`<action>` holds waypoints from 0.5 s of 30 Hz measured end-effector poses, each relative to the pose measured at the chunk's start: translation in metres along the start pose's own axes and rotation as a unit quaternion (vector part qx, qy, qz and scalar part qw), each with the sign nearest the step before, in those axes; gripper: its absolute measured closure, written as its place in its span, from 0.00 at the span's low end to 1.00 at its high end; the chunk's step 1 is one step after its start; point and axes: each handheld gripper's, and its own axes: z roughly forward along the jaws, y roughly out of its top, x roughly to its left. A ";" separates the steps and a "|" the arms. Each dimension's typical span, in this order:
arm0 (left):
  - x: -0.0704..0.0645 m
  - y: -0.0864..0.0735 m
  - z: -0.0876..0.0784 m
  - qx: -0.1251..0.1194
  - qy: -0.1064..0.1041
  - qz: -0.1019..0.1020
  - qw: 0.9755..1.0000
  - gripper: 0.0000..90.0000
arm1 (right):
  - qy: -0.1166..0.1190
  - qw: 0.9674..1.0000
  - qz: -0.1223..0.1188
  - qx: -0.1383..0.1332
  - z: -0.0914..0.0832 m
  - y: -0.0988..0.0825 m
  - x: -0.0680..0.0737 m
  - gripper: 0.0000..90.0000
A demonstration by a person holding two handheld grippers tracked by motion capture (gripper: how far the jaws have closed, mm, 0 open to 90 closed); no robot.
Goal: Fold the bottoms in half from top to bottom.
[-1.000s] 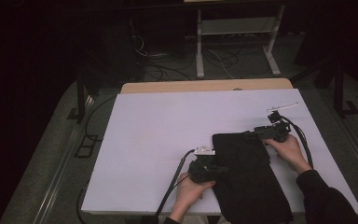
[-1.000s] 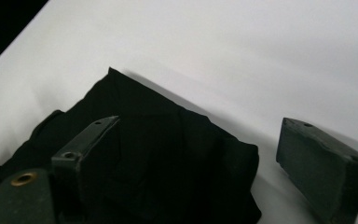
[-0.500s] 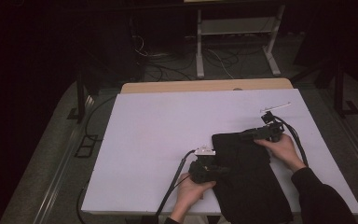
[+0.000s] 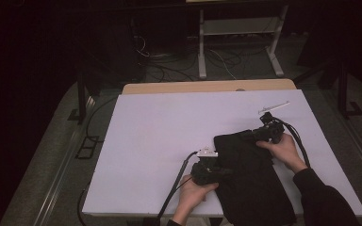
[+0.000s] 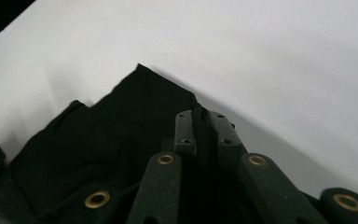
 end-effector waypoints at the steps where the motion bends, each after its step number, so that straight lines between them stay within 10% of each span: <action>1: 0.000 0.000 0.000 0.000 0.001 0.001 1.000 0.93 | 0.001 1.000 0.002 -0.002 -0.001 0.000 0.001 0.92; 15: -0.002 0.000 -0.007 -0.012 -0.008 0.000 1.000 0.76 | 0.031 0.998 0.028 -0.044 -0.021 -0.004 0.020 0.92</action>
